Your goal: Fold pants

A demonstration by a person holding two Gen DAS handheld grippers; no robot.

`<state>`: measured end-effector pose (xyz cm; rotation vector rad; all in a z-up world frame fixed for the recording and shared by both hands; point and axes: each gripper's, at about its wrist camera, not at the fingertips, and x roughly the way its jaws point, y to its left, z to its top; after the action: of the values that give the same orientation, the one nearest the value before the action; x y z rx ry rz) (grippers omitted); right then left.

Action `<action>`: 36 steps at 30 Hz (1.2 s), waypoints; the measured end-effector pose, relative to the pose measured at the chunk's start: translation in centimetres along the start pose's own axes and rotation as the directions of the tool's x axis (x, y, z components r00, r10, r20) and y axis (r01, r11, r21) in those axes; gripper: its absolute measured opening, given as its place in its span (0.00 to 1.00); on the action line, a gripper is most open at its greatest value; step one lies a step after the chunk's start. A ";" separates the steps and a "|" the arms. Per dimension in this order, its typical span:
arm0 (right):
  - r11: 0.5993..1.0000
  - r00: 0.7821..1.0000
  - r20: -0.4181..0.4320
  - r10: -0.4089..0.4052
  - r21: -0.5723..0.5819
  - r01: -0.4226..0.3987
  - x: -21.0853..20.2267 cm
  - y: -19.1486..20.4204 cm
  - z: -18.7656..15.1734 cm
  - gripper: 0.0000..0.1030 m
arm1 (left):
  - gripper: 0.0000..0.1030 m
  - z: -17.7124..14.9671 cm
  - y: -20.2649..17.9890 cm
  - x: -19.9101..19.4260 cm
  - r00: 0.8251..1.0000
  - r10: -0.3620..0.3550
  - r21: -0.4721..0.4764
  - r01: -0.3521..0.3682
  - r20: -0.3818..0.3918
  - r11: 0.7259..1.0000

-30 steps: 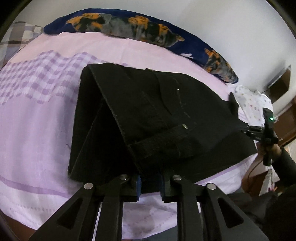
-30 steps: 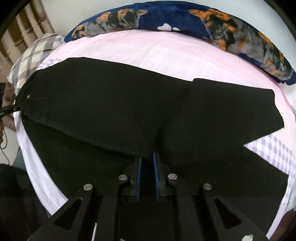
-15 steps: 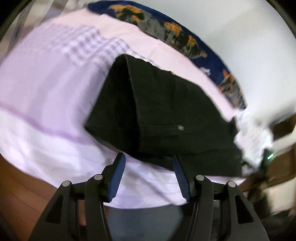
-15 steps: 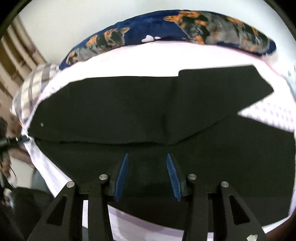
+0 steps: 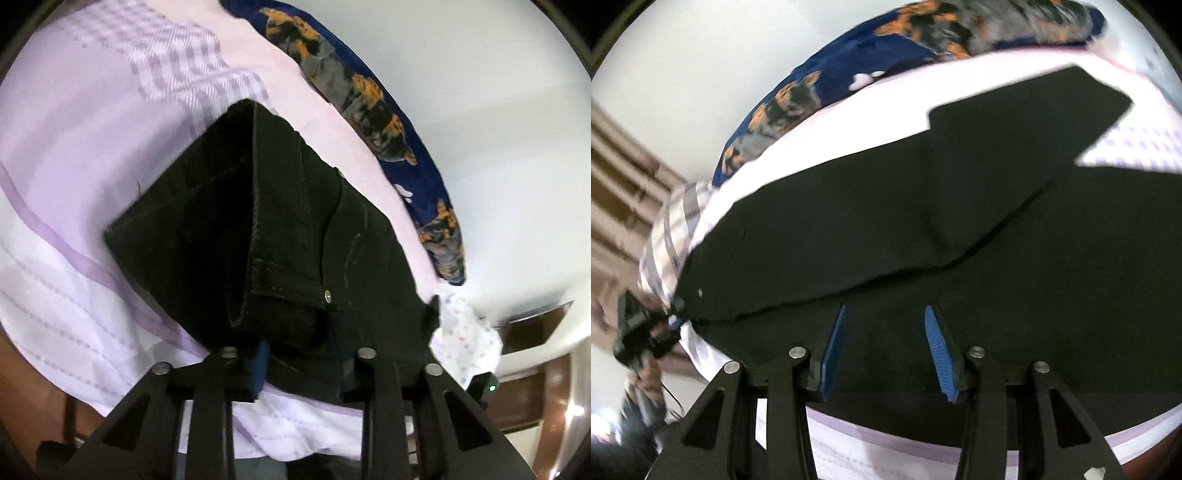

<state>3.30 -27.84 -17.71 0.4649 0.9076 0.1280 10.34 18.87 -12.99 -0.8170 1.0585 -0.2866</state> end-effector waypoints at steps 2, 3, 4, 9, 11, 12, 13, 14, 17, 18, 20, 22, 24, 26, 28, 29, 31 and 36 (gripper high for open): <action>0.998 1.000 0.006 0.016 0.064 -0.017 0.3 -1.0 0.1 0.41 | 0.17 0.3 -0.5 -0.5 0.999 -0.014 -0.005 0.014 0.031 1.000; 0.995 1.000 0.013 0.024 0.098 -0.025 0.5 -1.6 0.2 0.41 | 0.17 0.5 -0.8 -0.9 0.999 -0.018 -0.004 0.018 0.044 1.000; 0.992 0.999 0.019 0.032 0.120 -0.034 0.5 -2.0 0.3 0.41 | 0.17 0.9 -1.2 -1.4 0.998 -0.022 -0.002 0.022 0.062 1.000; 0.960 0.992 0.092 0.089 0.259 -0.110 0.5 -4.6 1.4 0.41 | 0.16 2.9 -2.3 -2.6 0.994 -0.045 -0.002 0.046 0.096 0.999; 0.941 0.986 0.129 0.103 0.310 -0.139 0.5 -5.8 2.1 0.40 | 0.16 3.2 -2.5 -2.8 0.995 -0.032 0.006 0.031 0.099 0.999; 0.934 0.984 0.146 0.105 0.326 -0.148 0.5 -6.3 2.4 0.39 | 0.16 3.5 -2.6 -2.7 0.995 -0.025 0.007 0.024 0.099 1.000; 0.927 0.981 0.161 0.105 0.340 -0.156 0.6 -6.9 2.8 0.39 | 0.16 3.5 -2.5 -2.7 0.995 -0.016 0.005 0.015 0.099 1.000; 0.921 0.978 0.176 0.109 0.354 -0.166 0.6 -7.4 3.3 0.39 | 0.16 3.5 -2.5 -2.6 0.995 -0.008 0.000 0.008 0.097 1.000; 0.907 0.974 0.201 0.108 0.380 -0.179 0.9 -8.5 5.1 0.39 | 0.16 3.7 -2.0 -2.3 0.996 0.018 -0.015 -0.017 0.092 1.000; 0.904 0.972 0.208 0.112 0.384 -0.187 0.8 -8.8 5.6 0.39 | 0.16 3.7 -1.8 -2.1 0.996 0.025 -0.018 -0.024 0.088 1.000; 0.909 0.972 0.226 0.062 0.391 -0.148 0.5 -9.5 6.8 0.39 | 0.16 3.8 -1.5 -1.9 0.995 0.047 -0.029 -0.045 0.083 0.999; 0.903 0.971 0.237 0.032 0.409 -0.130 0.3 -10.8 7.6 0.36 | 0.16 3.8 -1.3 -1.8 0.995 0.065 -0.023 -0.063 0.081 0.998; 0.896 0.970 0.242 0.006 0.430 -0.113 -0.2 -12.4 8.4 0.24 | 0.16 3.7 -1.3 -1.6 0.994 0.080 -0.019 -0.079 0.078 0.997; 0.888 0.968 0.250 -0.021 0.450 -0.097 -0.5 -13.9 9.2 0.19 | 0.16 3.9 -1.2 -1.3 0.992 0.099 -0.015 -0.098 0.075 0.995; 0.880 0.965 0.256 -0.053 0.468 -0.076 -1.0 -15.1 10.0 0.15 | 0.16 4.1 -1.1 -0.9 0.991 0.114 -0.013 -0.113 0.072 0.993; 0.877 0.963 0.265 -0.059 0.475 -0.077 -1.2 -15.7 10.4 0.14 | 0.16 4.2 -1.1 -0.8 0.990 0.121 -0.012 -0.121 0.071 0.993; 0.869 0.960 0.273 -0.066 0.488 -0.080 -1.4 -16.6 11.1 0.12 | 0.16 4.3 -1.0 -0.5 0.989 0.132 -0.005 -0.132 0.068 0.991; 0.870 0.959 0.260 -0.114 0.493 -0.030 -1.8 -17.3 12.5 0.05 | 0.16 4.8 -0.6 0.2 0.986 0.157 0.009 -0.158 0.053 0.987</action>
<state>10.46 -47.98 -17.45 0.9165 0.6596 -0.2168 14.64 20.53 -11.53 -0.7211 1.0644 -0.1371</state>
